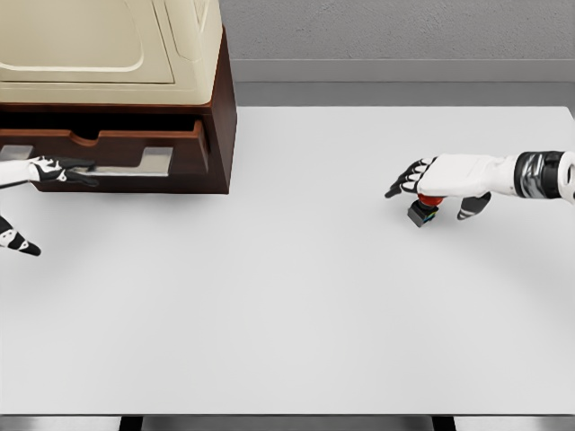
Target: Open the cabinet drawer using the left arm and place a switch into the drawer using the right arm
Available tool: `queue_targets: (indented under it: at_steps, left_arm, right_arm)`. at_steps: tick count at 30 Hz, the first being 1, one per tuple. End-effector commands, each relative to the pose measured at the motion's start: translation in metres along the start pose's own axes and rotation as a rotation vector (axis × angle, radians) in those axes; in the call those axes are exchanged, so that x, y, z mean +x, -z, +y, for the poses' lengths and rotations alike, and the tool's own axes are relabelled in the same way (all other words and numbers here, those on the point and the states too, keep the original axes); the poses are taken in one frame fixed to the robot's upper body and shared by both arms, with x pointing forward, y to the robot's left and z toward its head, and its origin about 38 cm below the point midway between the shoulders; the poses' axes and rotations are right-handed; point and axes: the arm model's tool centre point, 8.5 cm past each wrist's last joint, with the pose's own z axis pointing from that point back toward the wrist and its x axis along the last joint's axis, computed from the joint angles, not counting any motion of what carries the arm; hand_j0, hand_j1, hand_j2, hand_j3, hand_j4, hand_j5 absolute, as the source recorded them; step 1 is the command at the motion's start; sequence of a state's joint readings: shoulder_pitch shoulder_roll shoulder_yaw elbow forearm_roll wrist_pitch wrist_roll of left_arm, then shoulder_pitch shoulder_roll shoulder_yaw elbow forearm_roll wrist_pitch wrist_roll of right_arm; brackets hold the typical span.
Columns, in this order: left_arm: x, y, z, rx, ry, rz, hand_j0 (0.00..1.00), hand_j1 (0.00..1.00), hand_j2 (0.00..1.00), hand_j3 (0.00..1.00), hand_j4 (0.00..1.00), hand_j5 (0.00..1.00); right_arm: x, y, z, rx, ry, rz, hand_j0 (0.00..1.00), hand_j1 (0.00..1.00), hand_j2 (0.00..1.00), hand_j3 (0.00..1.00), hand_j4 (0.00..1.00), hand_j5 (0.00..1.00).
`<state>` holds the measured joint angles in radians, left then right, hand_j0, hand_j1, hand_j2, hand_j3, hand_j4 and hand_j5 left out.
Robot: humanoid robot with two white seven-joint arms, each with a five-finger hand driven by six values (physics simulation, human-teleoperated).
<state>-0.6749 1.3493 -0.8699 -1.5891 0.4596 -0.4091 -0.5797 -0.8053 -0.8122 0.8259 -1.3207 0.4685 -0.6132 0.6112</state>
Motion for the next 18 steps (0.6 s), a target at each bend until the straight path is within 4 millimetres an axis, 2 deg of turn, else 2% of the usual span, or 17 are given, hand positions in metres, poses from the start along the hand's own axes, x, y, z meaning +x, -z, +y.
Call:
queue_targets:
  at_steps: [1, 18]
  left_arm:
    - [0.000, -0.001, -0.007, -0.049, 0.009, 0.002, 1.00, 1.00, 1.00, 1.00, 1.00, 1.00]
    - [-0.001, -0.013, -0.015, -0.074, 0.036, -0.026, 1.00, 1.00, 1.00, 1.00, 1.00, 1.00]
  right_arm:
    - [0.000, 0.000, 0.000, -0.002, 0.005, 0.001, 1.00, 1.00, 1.00, 1.00, 1.00, 1.00]
    - [0.001, 0.001, -0.001, 0.005, -0.002, -0.004, 1.00, 1.00, 1.00, 1.00, 1.00, 1.00]
